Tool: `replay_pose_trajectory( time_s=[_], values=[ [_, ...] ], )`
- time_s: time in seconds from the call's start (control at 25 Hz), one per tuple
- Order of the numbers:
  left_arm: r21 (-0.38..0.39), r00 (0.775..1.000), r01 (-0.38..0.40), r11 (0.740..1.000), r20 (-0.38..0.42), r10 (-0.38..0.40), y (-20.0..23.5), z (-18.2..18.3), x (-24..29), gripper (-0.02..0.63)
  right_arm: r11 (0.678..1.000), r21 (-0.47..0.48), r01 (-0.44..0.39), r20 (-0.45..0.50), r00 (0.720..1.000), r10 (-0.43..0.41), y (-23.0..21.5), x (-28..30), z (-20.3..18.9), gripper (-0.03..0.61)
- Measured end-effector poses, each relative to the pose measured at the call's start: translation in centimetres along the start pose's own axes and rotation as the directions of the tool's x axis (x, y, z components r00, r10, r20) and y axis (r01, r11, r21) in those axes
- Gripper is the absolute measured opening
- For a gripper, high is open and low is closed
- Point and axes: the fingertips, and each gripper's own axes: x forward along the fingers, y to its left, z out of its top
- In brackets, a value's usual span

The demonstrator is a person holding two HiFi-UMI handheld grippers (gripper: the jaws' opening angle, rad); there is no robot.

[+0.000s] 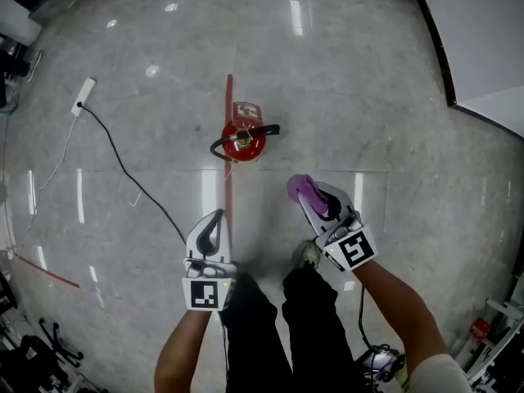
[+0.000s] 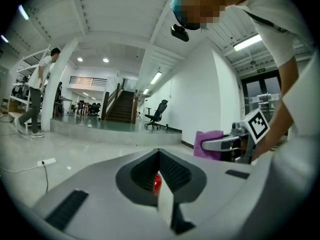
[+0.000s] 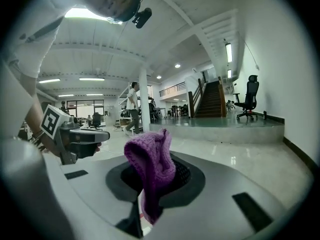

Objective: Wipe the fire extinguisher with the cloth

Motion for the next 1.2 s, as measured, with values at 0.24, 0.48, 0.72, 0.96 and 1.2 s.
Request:
replay_pose_trajectory(
  time_s=[0.24, 0.48, 0.72, 0.96, 1.2],
  values=[
    [0.018, 0.999, 0.045, 0.999, -0.018, -0.045, 2.8, -11.7, 4.1, 0.003, 1.0, 0.011, 0.006, -0.011, 1.0, -0.006, -2.1, 5.2, -13.0, 0.057],
    [0.035, 0.992, 0.119, 0.992, 0.041, -0.121, 4.3, -20.7, 7.9, 0.003, 0.995, 0.086, 0.043, -0.046, 0.998, -0.039, -4.2, 9.9, -26.0, 0.057],
    [0.034, 0.988, 0.147, 0.989, 0.044, -0.148, 5.7, -26.9, 11.1, 0.003, 0.984, 0.162, 0.07, -0.072, 0.996, -0.059, -7.1, 15.8, -36.5, 0.057],
    [0.07, 0.977, 0.185, 0.98, 0.09, -0.191, 5.7, -26.9, 10.7, 0.004, 0.977, 0.197, 0.082, -0.132, 0.99, -0.057, -8.6, 19.5, -42.9, 0.057],
    [0.0, 0.988, 0.143, 0.99, 0.053, -0.143, 6.1, -28.0, 10.4, 0.004, 0.969, 0.23, 0.086, -0.172, 0.984, -0.047, -9.1, 21.6, -44.8, 0.057]
  ],
)
